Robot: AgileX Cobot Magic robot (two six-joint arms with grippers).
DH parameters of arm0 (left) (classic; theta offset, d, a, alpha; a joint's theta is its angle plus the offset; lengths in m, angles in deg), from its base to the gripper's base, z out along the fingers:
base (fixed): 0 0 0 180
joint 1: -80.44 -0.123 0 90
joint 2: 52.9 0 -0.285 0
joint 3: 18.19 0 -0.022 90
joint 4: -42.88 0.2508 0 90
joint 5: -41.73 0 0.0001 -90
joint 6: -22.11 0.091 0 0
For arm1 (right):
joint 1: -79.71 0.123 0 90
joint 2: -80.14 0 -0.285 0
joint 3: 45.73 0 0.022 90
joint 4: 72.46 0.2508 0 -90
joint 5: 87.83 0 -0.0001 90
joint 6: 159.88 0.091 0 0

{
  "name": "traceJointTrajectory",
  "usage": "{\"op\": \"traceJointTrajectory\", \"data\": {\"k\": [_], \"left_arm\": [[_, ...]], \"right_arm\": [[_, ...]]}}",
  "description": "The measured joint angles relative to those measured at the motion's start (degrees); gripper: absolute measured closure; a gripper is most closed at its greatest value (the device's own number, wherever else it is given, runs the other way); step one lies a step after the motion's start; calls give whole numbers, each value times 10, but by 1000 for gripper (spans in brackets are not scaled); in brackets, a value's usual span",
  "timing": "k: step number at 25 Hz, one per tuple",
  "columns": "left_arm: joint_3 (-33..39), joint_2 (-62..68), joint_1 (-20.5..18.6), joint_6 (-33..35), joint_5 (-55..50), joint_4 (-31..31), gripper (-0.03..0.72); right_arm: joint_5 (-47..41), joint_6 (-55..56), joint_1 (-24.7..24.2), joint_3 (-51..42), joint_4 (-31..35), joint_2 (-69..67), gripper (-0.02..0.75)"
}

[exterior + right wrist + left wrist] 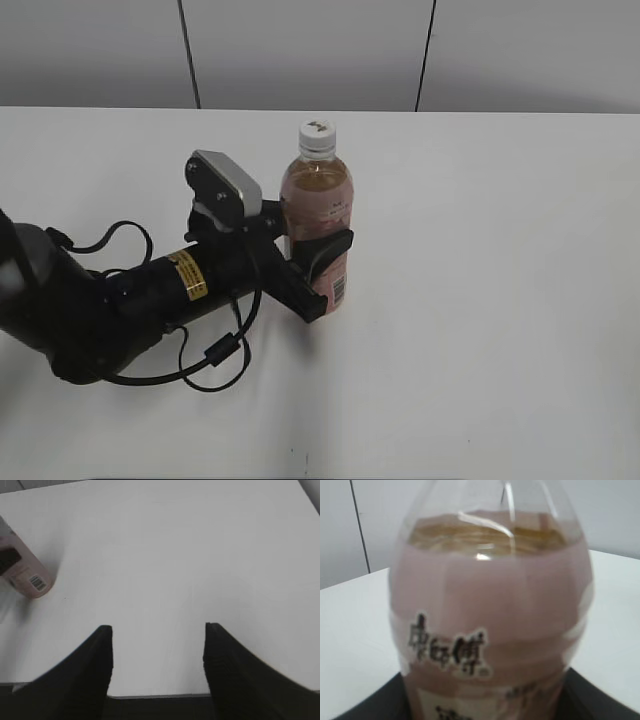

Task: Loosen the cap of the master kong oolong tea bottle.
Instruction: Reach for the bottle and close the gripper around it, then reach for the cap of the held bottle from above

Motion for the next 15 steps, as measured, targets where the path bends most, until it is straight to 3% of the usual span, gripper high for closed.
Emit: {"op": "traceJointTrajectory", "data": {"k": [6,15], "left_arm": [[0,-2,-1,0,-2,14,310],[0,-63,-1,42,-93,40,310]], "right_arm": [[10,-50,0,39,81,-87,299],[-13,-137,0,182,247,-413,300]]}}
